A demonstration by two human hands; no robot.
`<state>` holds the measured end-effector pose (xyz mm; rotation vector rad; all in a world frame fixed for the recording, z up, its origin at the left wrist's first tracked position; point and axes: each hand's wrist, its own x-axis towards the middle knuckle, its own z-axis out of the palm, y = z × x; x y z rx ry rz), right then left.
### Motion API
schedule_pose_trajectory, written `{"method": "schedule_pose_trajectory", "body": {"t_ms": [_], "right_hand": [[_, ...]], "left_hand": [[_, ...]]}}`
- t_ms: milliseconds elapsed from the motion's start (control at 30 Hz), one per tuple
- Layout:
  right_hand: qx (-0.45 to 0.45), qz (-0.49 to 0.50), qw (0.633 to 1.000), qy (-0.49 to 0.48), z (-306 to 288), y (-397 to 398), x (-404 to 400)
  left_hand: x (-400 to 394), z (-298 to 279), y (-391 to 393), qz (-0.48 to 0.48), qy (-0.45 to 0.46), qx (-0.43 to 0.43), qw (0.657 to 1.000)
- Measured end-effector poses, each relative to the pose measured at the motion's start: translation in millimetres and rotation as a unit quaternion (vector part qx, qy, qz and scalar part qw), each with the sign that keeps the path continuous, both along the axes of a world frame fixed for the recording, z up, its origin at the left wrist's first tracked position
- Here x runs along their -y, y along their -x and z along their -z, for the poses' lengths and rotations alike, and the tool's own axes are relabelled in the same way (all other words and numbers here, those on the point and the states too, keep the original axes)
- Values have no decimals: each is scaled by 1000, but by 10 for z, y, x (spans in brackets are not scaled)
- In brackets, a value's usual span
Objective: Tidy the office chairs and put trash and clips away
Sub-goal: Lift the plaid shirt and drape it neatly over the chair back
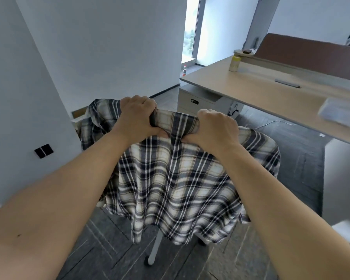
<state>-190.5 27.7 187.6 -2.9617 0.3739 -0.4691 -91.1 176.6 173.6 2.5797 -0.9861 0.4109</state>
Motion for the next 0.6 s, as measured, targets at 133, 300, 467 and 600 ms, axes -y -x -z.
{"method": "schedule_pose_trajectory", "body": {"t_ms": [133,300,467,600], "right_hand": [[-7,51,999,4,-23,160,118],[-28,135,990,36,-4,236,223],[-59,243,968,15,50,307,329],[-36,271,962,-13,74,372,436]], "left_hand": [[235,19,-27,41,-10,7,999],[542,12,-102,107,-17,8,994],[809,23,-230,174,-39,17,984],[1050,6,-292,206,-49,24,977]]}}
